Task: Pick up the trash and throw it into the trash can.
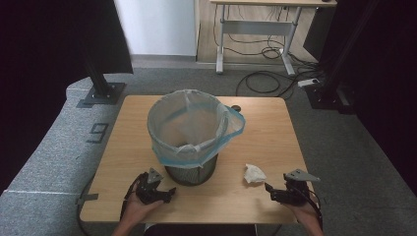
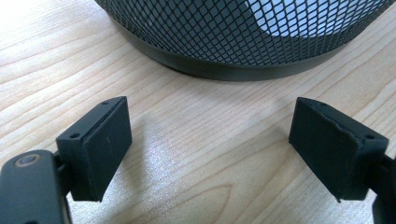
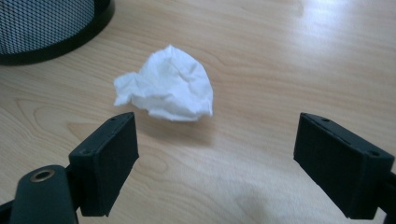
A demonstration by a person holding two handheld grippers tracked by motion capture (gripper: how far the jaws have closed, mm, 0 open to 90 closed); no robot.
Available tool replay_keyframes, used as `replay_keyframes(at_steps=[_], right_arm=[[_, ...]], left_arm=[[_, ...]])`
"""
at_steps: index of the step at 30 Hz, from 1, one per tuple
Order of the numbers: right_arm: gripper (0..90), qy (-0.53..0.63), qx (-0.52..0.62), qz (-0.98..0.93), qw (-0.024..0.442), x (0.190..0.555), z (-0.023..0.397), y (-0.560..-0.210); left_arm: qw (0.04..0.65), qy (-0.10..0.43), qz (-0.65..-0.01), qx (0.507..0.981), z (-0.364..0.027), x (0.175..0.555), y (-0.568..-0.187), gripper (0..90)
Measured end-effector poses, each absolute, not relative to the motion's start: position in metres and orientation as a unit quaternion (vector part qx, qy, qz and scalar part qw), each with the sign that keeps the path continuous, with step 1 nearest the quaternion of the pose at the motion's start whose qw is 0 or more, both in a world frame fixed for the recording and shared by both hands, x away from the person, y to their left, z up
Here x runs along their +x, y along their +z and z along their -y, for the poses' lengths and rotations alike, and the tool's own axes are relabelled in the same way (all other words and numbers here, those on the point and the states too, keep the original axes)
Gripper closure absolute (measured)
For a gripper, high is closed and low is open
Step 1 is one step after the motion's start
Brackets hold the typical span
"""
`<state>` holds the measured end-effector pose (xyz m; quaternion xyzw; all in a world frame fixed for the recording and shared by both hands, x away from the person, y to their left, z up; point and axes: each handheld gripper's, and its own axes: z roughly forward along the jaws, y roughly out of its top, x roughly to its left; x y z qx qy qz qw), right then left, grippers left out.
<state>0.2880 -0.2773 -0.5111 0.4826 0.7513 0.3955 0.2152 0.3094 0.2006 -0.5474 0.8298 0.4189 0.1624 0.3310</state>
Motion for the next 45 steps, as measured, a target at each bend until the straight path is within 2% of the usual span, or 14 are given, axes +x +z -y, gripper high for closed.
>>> replay_keyframes(at_steps=[17, 45], right_arm=[[13.3, 0.4, 0.474, -0.756, 0.209, 0.293, 0.275, -0.516], [14.6, 0.386, 0.429, -0.79, 0.207, 0.314, 0.235, -0.526]], left_arm=[[0.332, 0.16, -0.412, 0.833, -0.2, 0.312, -0.547, 13.3], [0.332, 0.16, -0.413, 0.833, -0.197, 0.313, -0.547, 13.7]])
